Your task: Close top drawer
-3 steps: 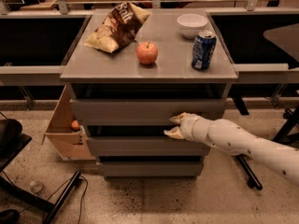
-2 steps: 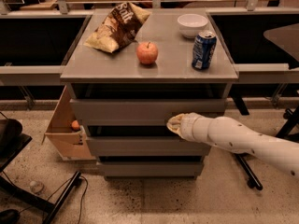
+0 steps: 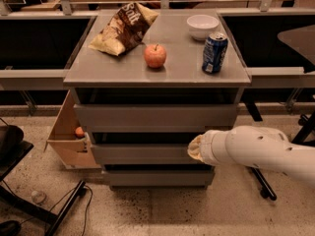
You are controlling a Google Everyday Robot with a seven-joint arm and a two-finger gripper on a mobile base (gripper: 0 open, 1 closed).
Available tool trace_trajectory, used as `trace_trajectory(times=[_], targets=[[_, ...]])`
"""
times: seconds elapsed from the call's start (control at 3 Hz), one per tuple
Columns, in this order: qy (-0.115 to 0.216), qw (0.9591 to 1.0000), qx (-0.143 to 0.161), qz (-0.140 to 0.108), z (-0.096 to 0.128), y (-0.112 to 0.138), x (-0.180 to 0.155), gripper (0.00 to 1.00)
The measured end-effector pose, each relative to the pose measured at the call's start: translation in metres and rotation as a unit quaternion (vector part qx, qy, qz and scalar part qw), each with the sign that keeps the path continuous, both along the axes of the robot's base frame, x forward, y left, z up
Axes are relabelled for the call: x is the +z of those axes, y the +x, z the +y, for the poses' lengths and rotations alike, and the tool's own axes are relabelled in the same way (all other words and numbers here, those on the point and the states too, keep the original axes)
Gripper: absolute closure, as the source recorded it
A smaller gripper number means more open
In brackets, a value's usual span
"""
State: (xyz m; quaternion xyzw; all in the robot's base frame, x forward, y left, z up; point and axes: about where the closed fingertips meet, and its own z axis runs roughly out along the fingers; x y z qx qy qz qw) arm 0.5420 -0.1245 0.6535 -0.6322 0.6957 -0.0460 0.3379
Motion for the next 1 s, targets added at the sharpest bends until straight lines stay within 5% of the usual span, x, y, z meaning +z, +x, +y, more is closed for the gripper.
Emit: trace_trajectory(times=[0.33,0.67,1.0], targets=[[-0.085,0.9963,-0.008,0.015,-0.031,-0.021,0.049,1.00],[-0.156,0.9857,-0.055,-0.032,-0.048,-0.025,0.160,1.00],[-0.161,0.9806,-0.099,-0.050,-0.059,-0.031,0.206,1.00]])
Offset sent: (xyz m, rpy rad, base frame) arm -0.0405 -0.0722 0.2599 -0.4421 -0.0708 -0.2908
